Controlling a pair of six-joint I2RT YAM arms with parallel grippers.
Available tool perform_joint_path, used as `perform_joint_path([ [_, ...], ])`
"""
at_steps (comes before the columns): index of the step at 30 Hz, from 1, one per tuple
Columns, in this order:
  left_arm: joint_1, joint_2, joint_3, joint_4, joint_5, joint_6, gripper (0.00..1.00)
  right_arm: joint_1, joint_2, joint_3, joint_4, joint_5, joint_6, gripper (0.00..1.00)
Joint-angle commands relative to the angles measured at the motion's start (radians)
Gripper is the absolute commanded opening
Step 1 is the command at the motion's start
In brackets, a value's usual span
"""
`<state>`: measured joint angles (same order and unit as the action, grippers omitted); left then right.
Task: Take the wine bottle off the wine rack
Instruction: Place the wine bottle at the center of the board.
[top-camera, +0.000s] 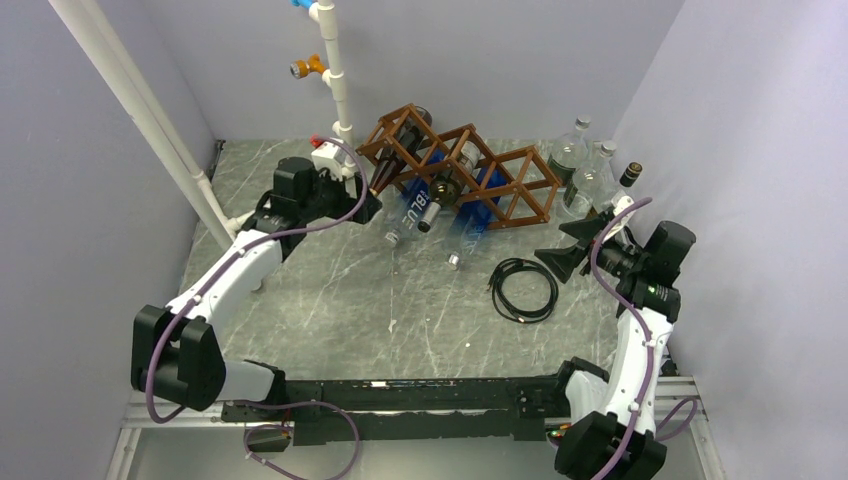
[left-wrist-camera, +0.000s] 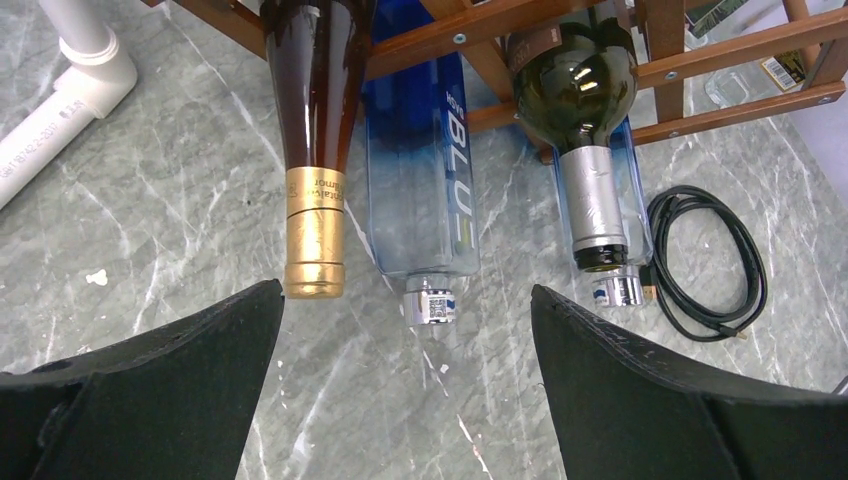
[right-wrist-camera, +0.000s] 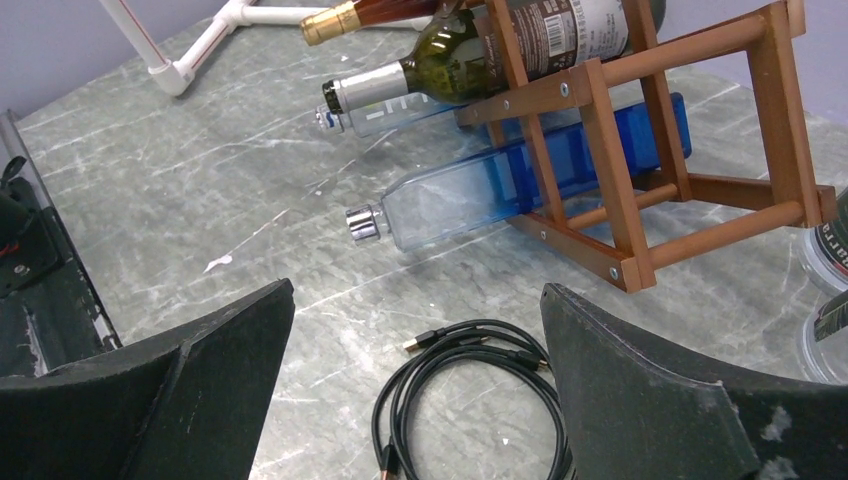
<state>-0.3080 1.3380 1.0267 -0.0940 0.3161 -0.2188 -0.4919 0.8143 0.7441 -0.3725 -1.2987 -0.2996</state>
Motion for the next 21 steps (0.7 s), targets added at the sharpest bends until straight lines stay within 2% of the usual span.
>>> perform_joint_path([
  [1, 0.029, -0.008, 0.044, 0.054, 0.03, 0.007, 0.99, 0.01, -0.002, 0.008, 0.011, 0.006, -0.031, 0.96],
  [9, 0.141, 0.052, 0.054, 0.127, 0.229, -0.094, 1.0, 0.01, -0.001, 0.003, 0.018, 0.003, -0.032, 0.96],
  [21, 0.155, 0.131, 0.158, 0.04, 0.231, -0.047, 1.0, 0.011, -0.019, -0.009, 0.03, 0.012, -0.036, 0.96],
])
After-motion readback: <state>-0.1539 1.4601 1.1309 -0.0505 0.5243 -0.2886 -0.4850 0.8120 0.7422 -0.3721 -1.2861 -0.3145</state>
